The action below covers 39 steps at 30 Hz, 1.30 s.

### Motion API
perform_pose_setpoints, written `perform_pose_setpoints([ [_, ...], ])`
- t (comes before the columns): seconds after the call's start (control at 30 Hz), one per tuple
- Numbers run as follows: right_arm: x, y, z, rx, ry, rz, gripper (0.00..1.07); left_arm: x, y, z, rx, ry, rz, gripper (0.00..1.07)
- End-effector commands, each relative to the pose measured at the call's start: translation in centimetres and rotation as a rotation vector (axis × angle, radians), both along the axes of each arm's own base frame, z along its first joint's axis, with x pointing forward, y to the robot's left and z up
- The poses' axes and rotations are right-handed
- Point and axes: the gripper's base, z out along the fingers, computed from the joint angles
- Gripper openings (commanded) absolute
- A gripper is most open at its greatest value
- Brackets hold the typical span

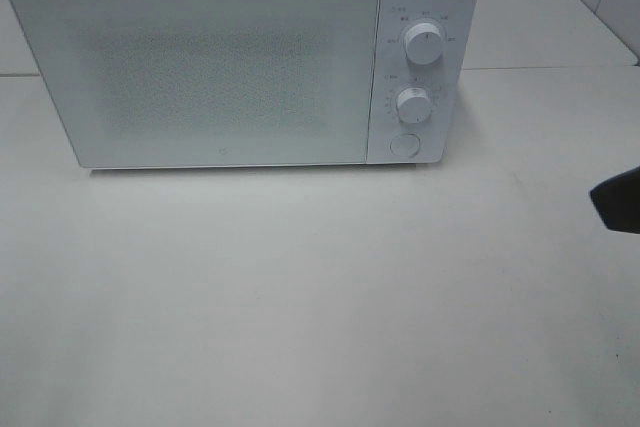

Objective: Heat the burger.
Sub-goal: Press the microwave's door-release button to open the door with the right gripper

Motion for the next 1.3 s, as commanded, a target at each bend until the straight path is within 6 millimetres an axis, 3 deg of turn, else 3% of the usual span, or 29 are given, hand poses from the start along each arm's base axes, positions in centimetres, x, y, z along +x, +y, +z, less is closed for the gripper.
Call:
perform_pose_setpoints([
  [0.03,-1.6,-1.5,0.7,-0.015,-0.032,-0.007,0.69,-0.2,0.0,-0.1,0.001,-0.018,0.005,0.98],
  [0.27,-4.1,-3.5,1.6,0.015,-0.138,-0.020,0.72,-0.2,0.0,-0.1,0.001,-0.018,0.005,0.98],
  [0.6,-6.7,-6.7,-1.9,0.061,-0.259,-0.263,0.75,-0.2,0.0,-0.1,0.001,-0.018,0.005,0.98],
  [0.83,-8.8,-7.3,-2.9,0.208,-0.413,-0.405,0.75,-0.2,0.0,-0.1,0.001,-0.018,0.005,0.98],
  [1.03,-10.4,-7.6,-2.7,0.227,-0.510,-0.481,0.75,-0.2,0.0,-0.1,0.001,-0.018,0.005,0.98],
  [1.3,-11.8,-7.7,-3.6,0.217,-0.469,-0.524,0.75,-0.2,0.0,-0.1,0.001,-0.018,0.005,0.98],
])
